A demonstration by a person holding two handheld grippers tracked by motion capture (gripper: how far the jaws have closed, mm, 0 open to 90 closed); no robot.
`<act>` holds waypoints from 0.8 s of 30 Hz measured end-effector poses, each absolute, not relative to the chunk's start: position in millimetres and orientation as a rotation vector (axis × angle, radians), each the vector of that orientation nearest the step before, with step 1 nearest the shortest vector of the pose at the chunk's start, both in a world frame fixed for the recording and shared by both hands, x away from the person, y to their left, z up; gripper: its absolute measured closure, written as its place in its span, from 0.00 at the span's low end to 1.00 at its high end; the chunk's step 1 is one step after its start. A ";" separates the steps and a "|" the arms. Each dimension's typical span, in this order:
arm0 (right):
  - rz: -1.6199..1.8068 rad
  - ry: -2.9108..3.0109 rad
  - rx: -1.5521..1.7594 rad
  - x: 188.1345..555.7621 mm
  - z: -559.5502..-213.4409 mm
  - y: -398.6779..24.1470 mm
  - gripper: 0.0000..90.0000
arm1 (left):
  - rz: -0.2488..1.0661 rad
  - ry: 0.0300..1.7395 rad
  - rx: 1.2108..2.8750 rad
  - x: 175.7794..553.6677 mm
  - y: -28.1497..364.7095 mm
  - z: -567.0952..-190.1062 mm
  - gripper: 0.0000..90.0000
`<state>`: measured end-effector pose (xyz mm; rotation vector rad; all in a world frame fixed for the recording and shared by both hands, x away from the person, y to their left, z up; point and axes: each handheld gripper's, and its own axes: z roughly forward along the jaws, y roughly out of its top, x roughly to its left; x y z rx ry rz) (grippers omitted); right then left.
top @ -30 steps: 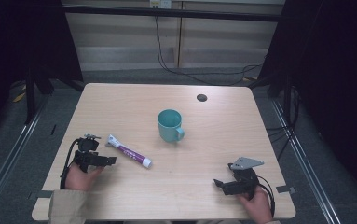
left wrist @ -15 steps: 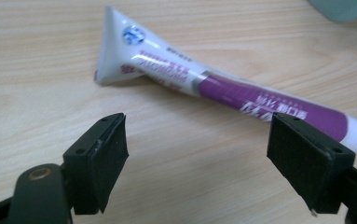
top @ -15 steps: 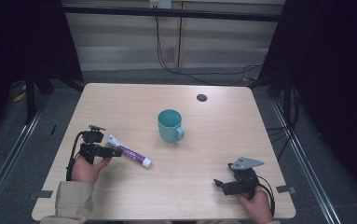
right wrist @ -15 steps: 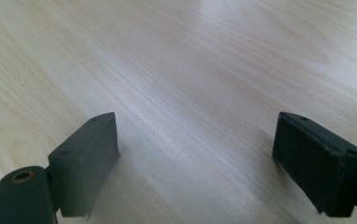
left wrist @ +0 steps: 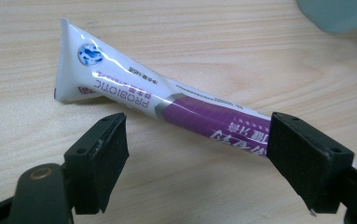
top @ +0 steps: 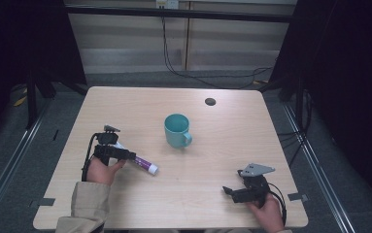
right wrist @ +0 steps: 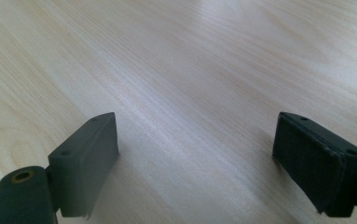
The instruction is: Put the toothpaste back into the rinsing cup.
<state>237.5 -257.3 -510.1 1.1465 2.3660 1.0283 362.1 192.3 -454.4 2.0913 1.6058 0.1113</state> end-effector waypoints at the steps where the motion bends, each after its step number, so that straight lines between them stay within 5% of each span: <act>1: 1.028 2.366 1.146 237.5 -510.1 -257.3 0.15 | 0.116 1.612 2.093 362.9 192.1 -454.7 0.23; 24: 1.026 2.365 1.147 237.5 -510.0 -257.5 0.15 | 0.109 1.692 2.046 371.0 185.2 -465.5 0.17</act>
